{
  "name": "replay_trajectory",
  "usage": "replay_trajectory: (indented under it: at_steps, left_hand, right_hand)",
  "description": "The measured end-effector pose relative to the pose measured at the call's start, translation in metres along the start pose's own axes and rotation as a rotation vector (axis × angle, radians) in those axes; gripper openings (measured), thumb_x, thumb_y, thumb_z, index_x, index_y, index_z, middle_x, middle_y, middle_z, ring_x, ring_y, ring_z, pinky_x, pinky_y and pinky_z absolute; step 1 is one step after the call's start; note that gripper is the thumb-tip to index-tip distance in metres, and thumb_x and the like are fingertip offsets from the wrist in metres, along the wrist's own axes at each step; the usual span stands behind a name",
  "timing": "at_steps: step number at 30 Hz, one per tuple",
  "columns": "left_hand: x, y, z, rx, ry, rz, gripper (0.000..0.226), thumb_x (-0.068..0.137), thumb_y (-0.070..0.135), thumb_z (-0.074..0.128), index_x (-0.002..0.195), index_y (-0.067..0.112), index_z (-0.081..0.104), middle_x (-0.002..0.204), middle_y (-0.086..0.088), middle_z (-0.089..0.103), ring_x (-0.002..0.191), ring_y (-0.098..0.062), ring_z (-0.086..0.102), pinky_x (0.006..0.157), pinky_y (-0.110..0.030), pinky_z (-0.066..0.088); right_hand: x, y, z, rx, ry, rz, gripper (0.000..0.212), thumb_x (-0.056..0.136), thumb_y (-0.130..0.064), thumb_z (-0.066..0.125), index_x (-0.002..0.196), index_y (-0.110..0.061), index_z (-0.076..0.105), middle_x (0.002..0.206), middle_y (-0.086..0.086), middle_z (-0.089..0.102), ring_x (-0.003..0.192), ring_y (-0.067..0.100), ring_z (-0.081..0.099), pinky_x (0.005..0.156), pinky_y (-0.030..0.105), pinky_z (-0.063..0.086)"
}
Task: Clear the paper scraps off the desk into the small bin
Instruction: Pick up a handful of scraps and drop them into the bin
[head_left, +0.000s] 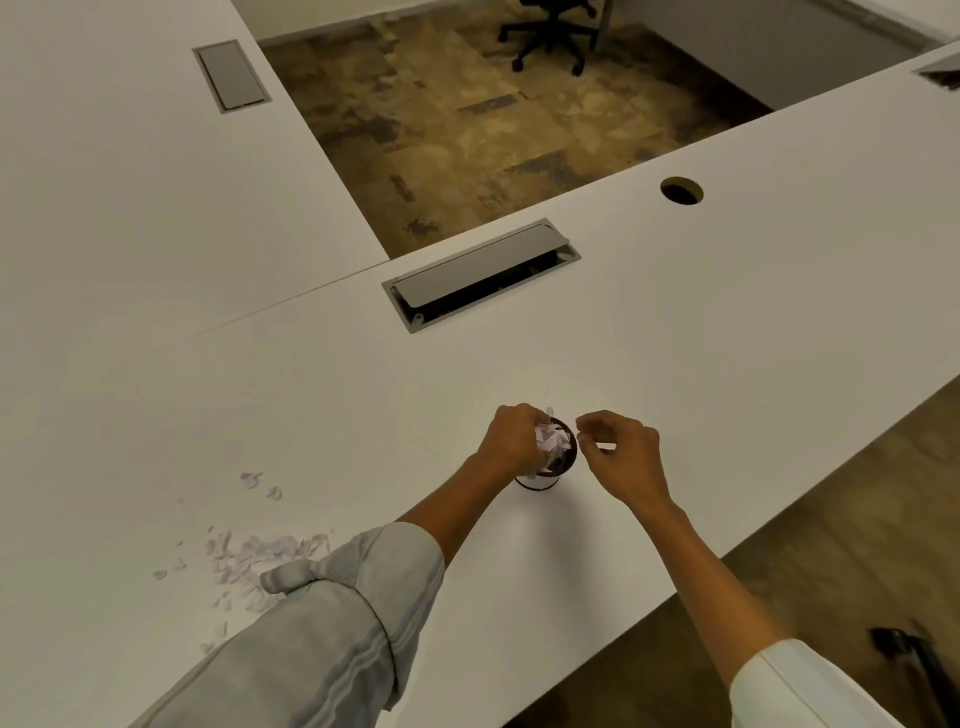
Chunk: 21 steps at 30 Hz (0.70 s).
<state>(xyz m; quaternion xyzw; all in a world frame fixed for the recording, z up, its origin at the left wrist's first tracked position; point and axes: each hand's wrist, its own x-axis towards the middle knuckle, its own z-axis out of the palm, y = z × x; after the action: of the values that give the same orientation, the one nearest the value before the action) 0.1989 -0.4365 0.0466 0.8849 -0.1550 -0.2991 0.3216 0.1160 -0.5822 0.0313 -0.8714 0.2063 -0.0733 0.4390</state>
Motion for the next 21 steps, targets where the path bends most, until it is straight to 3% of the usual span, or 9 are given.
replay_trajectory:
  at_steps: [2, 4, 7, 10, 13, 16, 21]
  left_hand:
    - [-0.001, 0.001, -0.001, 0.033, -0.044, 0.013, 0.076, 0.07, 0.017, 0.083, 0.138, 0.012, 0.049, 0.135, -0.012, 0.056, 0.121, -0.028, 0.055, 0.098, -0.03, 0.046]
    - [-0.003, 0.001, -0.008, 0.034, -0.092, 0.025, 0.088, 0.067, 0.014, 0.084, 0.143, 0.015, 0.04, 0.138, -0.013, 0.052, 0.121, -0.029, 0.054, 0.095, -0.031, 0.047]
    - [-0.005, -0.001, -0.022, 0.009, -0.159, 0.009, 0.098, 0.065, 0.01, 0.085, 0.147, 0.019, 0.031, 0.134, -0.015, 0.056, 0.114, -0.03, 0.06, 0.093, -0.036, 0.053]
    - [-0.007, -0.005, -0.034, -0.013, -0.218, -0.004, 0.1, 0.065, 0.009, 0.084, 0.147, 0.02, 0.028, 0.13, -0.014, 0.059, 0.112, -0.028, 0.061, 0.094, -0.04, 0.054]
    - [-0.011, -0.01, -0.04, -0.045, -0.255, -0.007, 0.094, 0.069, 0.008, 0.082, 0.146, 0.019, 0.029, 0.132, -0.013, 0.059, 0.115, -0.027, 0.06, 0.096, -0.041, 0.053]
    - [-0.015, -0.015, -0.039, -0.087, -0.246, 0.007, 0.081, 0.072, 0.002, 0.077, 0.142, 0.015, 0.037, 0.128, -0.015, 0.062, 0.113, -0.026, 0.063, 0.096, -0.041, 0.054]
    - [-0.016, -0.023, -0.035, -0.162, -0.088, 0.032, 0.05, 0.075, -0.002, 0.071, 0.121, 0.006, 0.056, 0.103, -0.018, 0.073, 0.088, -0.024, 0.072, 0.082, -0.032, 0.059]
  right_hand:
    - [-0.002, -0.002, 0.001, 0.018, -0.001, -0.019, 0.017, 0.082, -0.005, 0.067, 0.097, -0.013, 0.071, 0.092, -0.003, 0.072, 0.077, -0.004, 0.066, 0.06, 0.002, 0.05]
    - [-0.004, -0.005, 0.004, -0.003, -0.037, -0.084, 0.019, 0.081, -0.01, 0.069, 0.099, -0.014, 0.071, 0.095, -0.001, 0.073, 0.077, 0.002, 0.069, 0.061, 0.012, 0.056]
    - [-0.003, -0.009, 0.013, -0.165, -0.117, -0.151, 0.022, 0.08, -0.025, 0.073, 0.101, -0.019, 0.072, 0.096, -0.001, 0.073, 0.08, 0.012, 0.069, 0.067, 0.03, 0.06]
    - [-0.001, -0.014, 0.025, -0.35, -0.238, -0.153, 0.011, 0.08, -0.027, 0.072, 0.09, -0.025, 0.075, 0.09, -0.002, 0.072, 0.078, 0.019, 0.067, 0.067, 0.035, 0.058]
    - [0.004, -0.018, 0.037, -0.416, -0.319, -0.145, 0.006, 0.078, -0.019, 0.068, 0.077, -0.022, 0.073, 0.08, -0.006, 0.068, 0.067, 0.015, 0.062, 0.059, 0.029, 0.052]
    - [0.013, -0.021, 0.049, -0.51, -0.359, -0.04, 0.01, 0.081, -0.016, 0.064, 0.089, -0.018, 0.07, 0.081, 0.001, 0.069, 0.058, 0.011, 0.052, 0.053, 0.021, 0.04]
    - [0.022, -0.025, 0.063, -0.753, -0.406, -0.068, 0.02, 0.088, -0.022, 0.064, 0.102, -0.008, 0.067, 0.099, 0.013, 0.068, 0.082, 0.027, 0.066, 0.062, 0.028, 0.045]
